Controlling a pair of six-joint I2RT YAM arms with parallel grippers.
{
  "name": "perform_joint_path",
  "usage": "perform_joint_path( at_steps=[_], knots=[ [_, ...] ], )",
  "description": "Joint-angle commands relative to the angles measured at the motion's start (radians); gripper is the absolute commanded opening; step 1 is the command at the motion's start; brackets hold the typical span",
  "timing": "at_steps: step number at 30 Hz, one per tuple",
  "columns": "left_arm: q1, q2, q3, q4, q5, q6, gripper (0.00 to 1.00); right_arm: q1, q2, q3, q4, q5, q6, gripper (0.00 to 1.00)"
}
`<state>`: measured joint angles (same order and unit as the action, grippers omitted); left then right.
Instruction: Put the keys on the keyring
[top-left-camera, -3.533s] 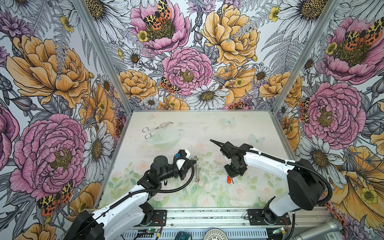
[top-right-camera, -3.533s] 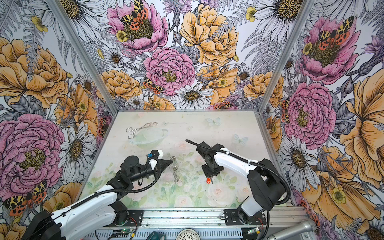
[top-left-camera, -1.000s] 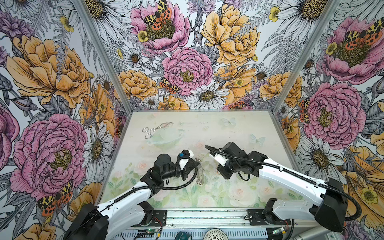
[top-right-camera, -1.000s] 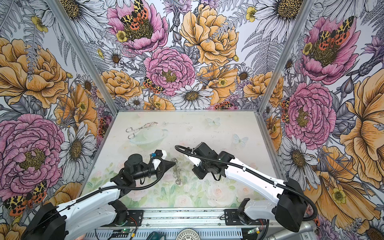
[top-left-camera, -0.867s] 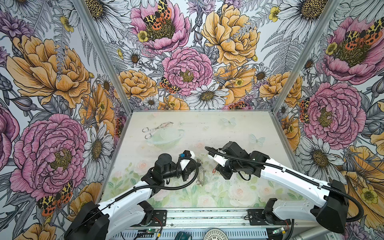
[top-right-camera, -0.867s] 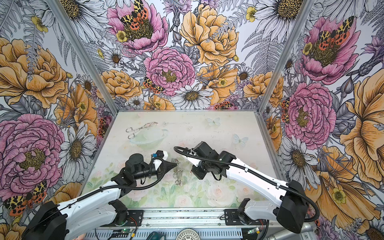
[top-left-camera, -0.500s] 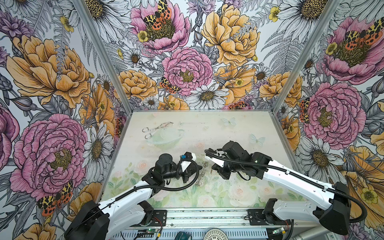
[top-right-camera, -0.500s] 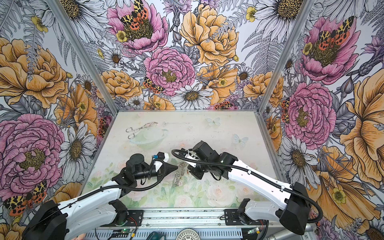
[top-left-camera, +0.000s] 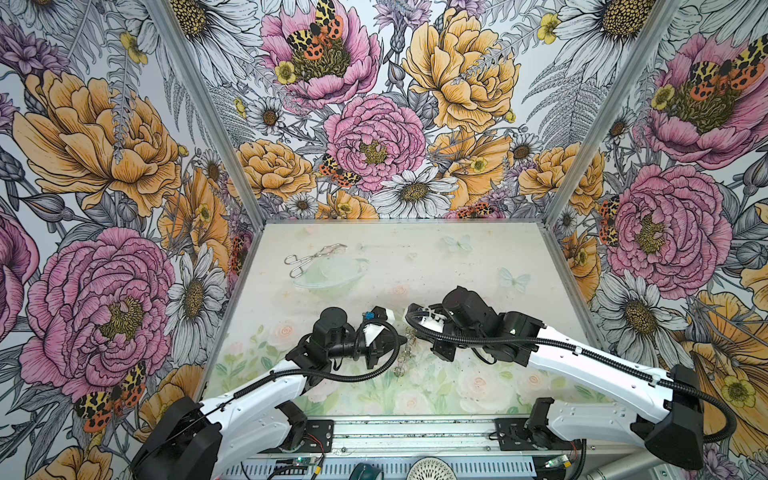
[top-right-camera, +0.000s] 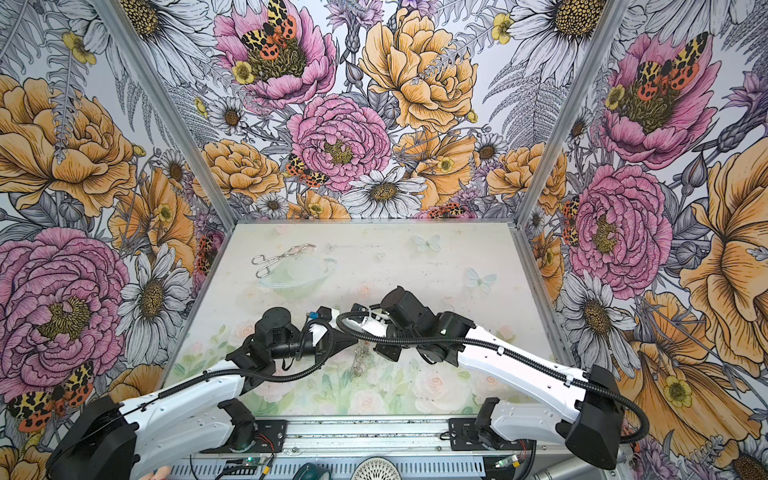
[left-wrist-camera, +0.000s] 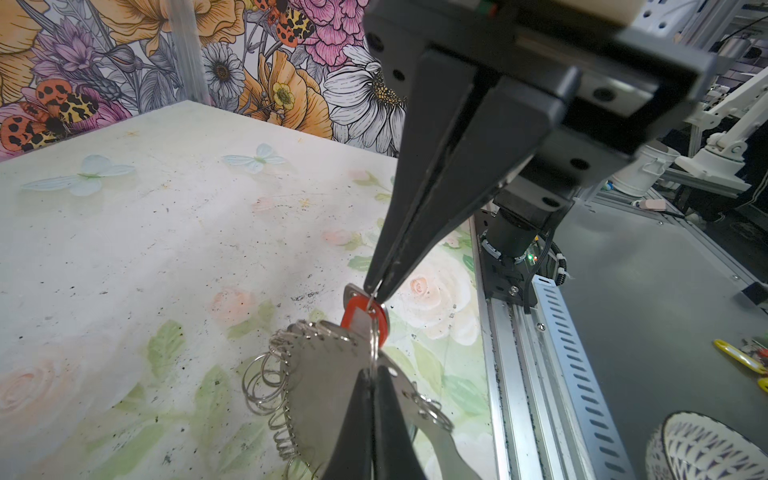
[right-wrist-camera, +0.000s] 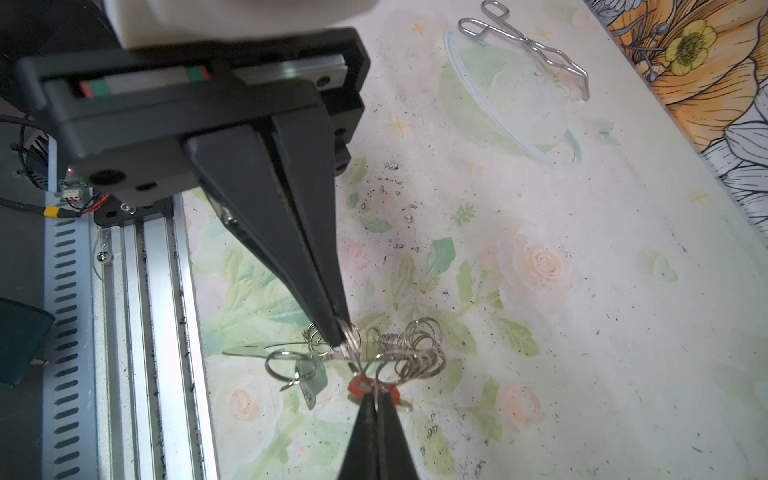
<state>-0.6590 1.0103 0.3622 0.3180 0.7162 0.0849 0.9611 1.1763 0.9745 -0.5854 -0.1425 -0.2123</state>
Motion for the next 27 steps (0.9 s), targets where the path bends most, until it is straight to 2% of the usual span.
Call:
perform_joint_path(
  at_steps=[1,6,8,10,13,16,23,27],
  knots=[
    [-0.004,0.001,0.027,0.017,0.025,0.004,0.00,0.021,-0.024,-0.019,0.033,0.055,-0.034,0.00],
    [-0.007,-0.014,0.026,0.008,-0.023,0.012,0.00,0.032,-0.030,-0.002,0.032,0.088,-0.018,0.00],
    [-0.027,-0.037,0.025,-0.028,-0.119,0.051,0.00,0.026,-0.034,0.012,0.028,0.075,0.019,0.00],
    [-0.076,-0.076,0.010,-0.051,-0.283,0.126,0.00,0.020,-0.041,0.014,0.027,0.047,0.052,0.00],
    [-0.152,-0.134,-0.016,-0.060,-0.411,0.241,0.00,0.015,-0.057,-0.001,0.021,0.051,0.058,0.00],
    [-0.185,-0.163,-0.020,-0.076,-0.421,0.306,0.00,0.011,-0.085,-0.018,0.010,0.048,0.045,0.00],
    [-0.191,-0.138,0.032,-0.139,-0.409,0.396,0.00,0.006,-0.130,0.001,-0.057,0.030,-0.043,0.00],
    [-0.196,-0.123,0.043,-0.148,-0.376,0.490,0.00,0.006,-0.120,0.010,-0.069,0.047,-0.088,0.00]
  ],
)
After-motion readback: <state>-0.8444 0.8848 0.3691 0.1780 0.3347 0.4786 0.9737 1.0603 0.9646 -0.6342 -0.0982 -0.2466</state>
